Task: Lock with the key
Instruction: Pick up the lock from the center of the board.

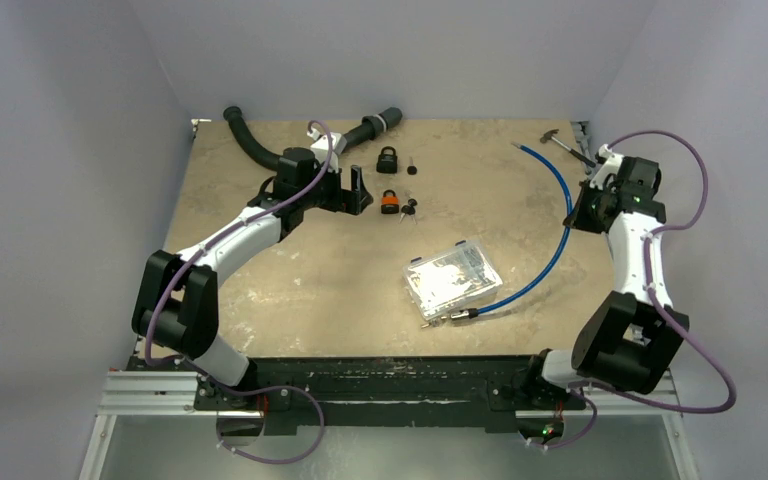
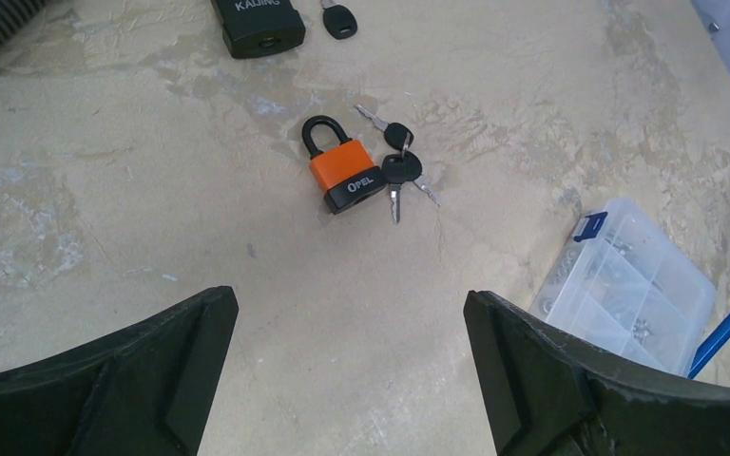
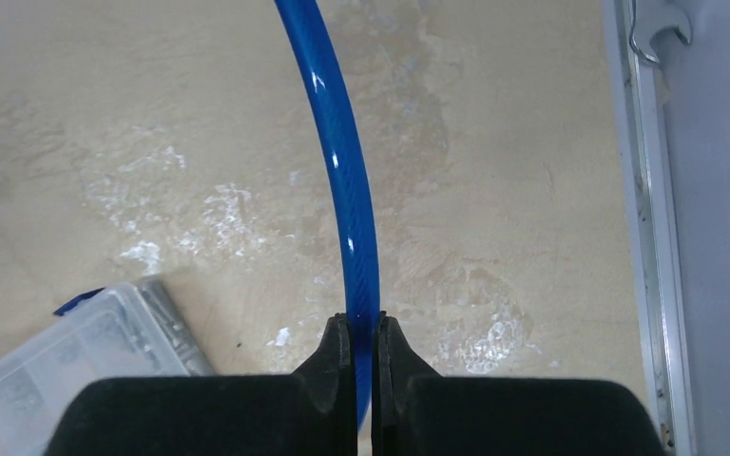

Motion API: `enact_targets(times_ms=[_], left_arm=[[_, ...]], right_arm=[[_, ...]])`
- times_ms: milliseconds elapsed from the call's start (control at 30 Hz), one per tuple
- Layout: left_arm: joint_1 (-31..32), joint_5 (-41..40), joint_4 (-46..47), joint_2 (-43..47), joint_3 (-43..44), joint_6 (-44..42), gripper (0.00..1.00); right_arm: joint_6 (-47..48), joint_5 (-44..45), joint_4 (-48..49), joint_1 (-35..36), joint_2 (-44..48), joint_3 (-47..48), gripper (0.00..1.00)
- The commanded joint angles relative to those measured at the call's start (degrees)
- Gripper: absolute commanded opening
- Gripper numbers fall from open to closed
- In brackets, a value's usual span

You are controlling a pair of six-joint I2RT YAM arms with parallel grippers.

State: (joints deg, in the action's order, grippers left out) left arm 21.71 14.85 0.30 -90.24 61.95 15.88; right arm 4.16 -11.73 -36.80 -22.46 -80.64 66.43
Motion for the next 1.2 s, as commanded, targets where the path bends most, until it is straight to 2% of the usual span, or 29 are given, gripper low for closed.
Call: enact_targets(times_ms=[0, 133, 233, 433, 533, 767, 967, 1167], left_arm=[[-0.3, 2.5, 2.8, 3.0, 1.3, -0.7, 1.00], [-0.3, 5.0, 5.3, 5.1, 0.7, -2.9, 1.00], [-0.1, 9.8, 8.2, 6.8, 0.8, -6.6, 1.00], [0.4, 21.9, 6.8, 7.8, 7.0, -21.7, 1.00], [1.5, 24.6, 4.8, 7.8, 11.3, -29.3, 1.00], [6.7, 20.2, -5.1, 4.9, 23.3, -43.9, 0.99], [11.8, 13.1, -10.3, 2.2, 30.3, -52.6, 0.81], [19.5, 1.8, -13.7, -0.2, 34.0, -64.6, 0.82]], right_arm=[[3.5, -9.1, 0.5, -0.1, 6.9, 3.2, 0.00], [6.6, -13.2, 0.3, -0.1, 11.0, 4.9, 0.00], [7.4, -16.6, 0.2, -0.1, 13.9, 6.0, 0.00], [9.4, -21.1, -0.8, 0.0, 17.4, 8.3, 0.00], [10.6, -22.0, -1.9, 0.9, 17.8, 8.9, 0.00], [11.9, -19.8, -2.3, 8.1, 19.2, 10.1, 0.00], [11.9, -15.7, -1.5, 15.0, 19.9, 11.8, 0.00], [12.0, -15.1, -1.5, 18.2, 18.8, 14.0, 0.00]])
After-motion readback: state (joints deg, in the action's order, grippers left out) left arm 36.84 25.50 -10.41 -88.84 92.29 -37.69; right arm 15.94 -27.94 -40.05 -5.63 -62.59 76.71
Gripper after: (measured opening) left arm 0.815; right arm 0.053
